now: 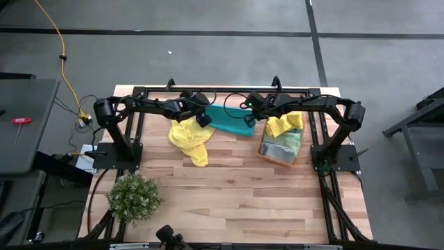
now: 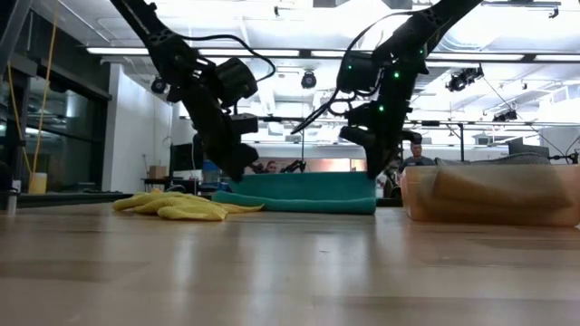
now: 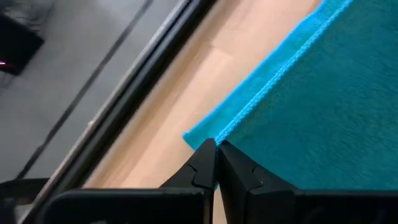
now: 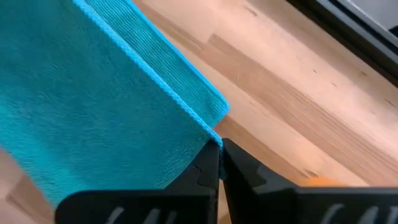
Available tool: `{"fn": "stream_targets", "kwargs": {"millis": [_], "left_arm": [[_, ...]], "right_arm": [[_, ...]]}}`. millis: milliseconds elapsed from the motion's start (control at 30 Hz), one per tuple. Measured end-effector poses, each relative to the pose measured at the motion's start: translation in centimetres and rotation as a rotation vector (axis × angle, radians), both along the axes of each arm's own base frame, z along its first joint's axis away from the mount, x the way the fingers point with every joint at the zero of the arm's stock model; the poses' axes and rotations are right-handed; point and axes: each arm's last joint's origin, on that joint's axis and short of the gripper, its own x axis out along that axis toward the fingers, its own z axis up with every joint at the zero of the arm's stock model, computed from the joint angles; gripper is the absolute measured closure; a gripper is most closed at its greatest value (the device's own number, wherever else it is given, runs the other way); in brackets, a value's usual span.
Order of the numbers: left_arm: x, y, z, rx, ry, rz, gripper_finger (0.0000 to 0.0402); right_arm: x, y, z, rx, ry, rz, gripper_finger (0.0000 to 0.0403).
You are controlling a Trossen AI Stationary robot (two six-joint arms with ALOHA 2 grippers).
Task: Fold microfiber towels
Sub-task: Fold the blue microfiber cloth
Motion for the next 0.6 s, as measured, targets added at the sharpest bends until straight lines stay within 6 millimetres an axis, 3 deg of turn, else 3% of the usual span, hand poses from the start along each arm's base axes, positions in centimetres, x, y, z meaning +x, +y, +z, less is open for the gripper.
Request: {"fn": "stream_targets", "kwargs": {"millis": [367,600], "left_arm": [[-0.11,0.05,0.03,0.024,0.018,0.027,0.0396],[-0.53,0.41,-0.04,0.019,0.030,0.048,0.0346]], "right_arm": [[0.30,-0.16,0.14,-0.017,-0.034,0.000,0.0396],[0.09,-0.32,0.18,-0.086,0.013,-0.017,0.0317]]}}
